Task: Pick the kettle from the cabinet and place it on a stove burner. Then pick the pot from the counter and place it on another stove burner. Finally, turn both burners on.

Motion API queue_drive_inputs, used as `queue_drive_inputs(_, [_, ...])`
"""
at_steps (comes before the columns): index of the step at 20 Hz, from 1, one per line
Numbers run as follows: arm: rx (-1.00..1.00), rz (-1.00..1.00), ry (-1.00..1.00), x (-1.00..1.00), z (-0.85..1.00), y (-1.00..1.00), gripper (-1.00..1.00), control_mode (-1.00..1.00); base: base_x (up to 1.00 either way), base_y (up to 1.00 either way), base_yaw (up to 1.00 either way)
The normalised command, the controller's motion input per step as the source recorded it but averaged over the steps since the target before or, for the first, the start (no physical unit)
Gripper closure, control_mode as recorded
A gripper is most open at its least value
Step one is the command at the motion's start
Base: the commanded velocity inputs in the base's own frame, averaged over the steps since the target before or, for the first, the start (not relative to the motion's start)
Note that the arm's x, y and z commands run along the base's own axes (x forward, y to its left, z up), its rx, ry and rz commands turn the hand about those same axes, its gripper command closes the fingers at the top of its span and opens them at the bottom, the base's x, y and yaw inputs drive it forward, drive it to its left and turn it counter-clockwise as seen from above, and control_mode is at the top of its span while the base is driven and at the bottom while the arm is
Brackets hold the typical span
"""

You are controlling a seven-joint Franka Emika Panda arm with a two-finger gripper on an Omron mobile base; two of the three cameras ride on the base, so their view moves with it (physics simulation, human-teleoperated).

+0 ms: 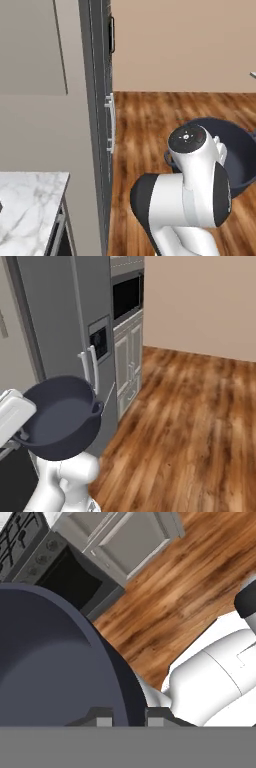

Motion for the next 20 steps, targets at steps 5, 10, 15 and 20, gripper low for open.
queue_drive_inputs(5, [0.00,0.00,0.00,0.00,0.00,0.00,1.00,1.00,-0.07,-0.23,-0.35])
queue_drive_inputs(10, [0.00,0.00,0.00,0.00,0.00,0.00,1.00,1.00,-0.06,-0.26,-0.32])
queue_drive_inputs(15, [0.00,0.00,0.00,0.00,0.00,0.00,1.00,1.00,-0.13,-0.28,-0.31])
queue_drive_inputs(20, [0.00,0.00,0.00,0.00,0.00,0.00,1.00,1.00,-0.11,-0.30,-0.32])
